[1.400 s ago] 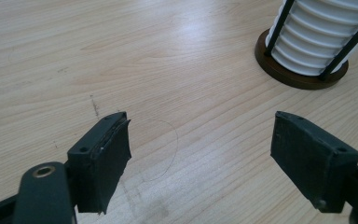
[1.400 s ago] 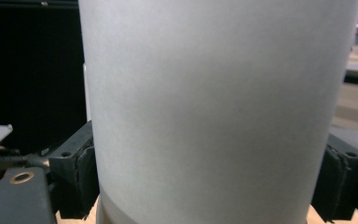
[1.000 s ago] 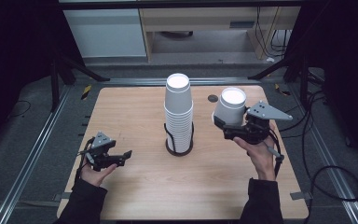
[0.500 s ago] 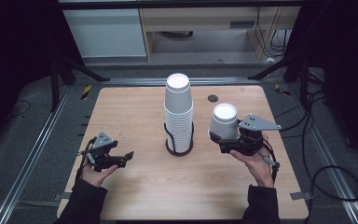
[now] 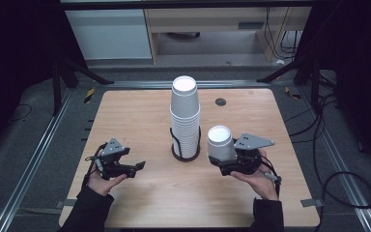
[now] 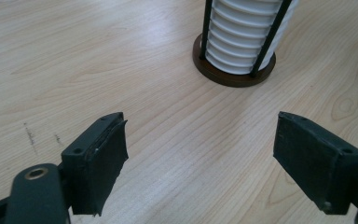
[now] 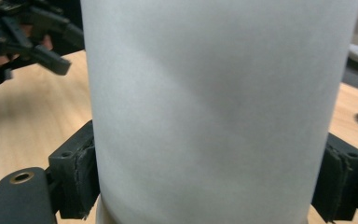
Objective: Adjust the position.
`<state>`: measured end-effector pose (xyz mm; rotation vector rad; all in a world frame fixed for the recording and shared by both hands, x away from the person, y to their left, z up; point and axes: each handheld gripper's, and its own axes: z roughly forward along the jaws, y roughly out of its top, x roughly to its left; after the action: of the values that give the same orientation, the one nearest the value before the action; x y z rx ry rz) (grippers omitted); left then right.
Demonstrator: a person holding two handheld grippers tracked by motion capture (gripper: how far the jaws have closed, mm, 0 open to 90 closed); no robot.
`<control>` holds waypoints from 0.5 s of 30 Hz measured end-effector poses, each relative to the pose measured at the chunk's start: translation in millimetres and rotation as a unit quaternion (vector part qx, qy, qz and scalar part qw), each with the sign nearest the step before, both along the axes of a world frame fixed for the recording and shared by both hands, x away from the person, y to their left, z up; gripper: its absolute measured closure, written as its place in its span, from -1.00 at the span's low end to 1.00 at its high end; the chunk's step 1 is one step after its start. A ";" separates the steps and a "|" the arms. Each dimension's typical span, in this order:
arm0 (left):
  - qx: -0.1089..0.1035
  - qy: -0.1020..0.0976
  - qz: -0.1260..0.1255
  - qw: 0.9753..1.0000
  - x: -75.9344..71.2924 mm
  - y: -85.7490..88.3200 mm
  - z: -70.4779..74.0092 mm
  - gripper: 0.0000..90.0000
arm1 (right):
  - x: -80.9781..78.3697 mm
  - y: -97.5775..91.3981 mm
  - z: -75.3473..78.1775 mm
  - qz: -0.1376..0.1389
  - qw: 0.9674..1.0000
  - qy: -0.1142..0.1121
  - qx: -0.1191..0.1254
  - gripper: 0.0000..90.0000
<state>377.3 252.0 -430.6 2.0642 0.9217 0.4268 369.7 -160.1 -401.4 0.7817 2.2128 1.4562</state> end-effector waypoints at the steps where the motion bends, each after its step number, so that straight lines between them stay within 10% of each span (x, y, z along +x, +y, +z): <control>1: 0.001 0.001 -0.003 1.000 -0.5 -0.8 0.2 -0.63 | -0.3 1.2 -1.3 0.003 1.000 0.002 -0.002 -0.69; 15: -0.002 -0.004 -0.046 0.999 -8.5 -10.2 8.5 -0.63 | -2.6 32.8 -22.1 0.085 0.995 0.030 -0.032 -0.69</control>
<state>368.9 241.8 -422.1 2.0902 0.8181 0.3824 367.1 -127.4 -423.5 0.6360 2.4101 1.4477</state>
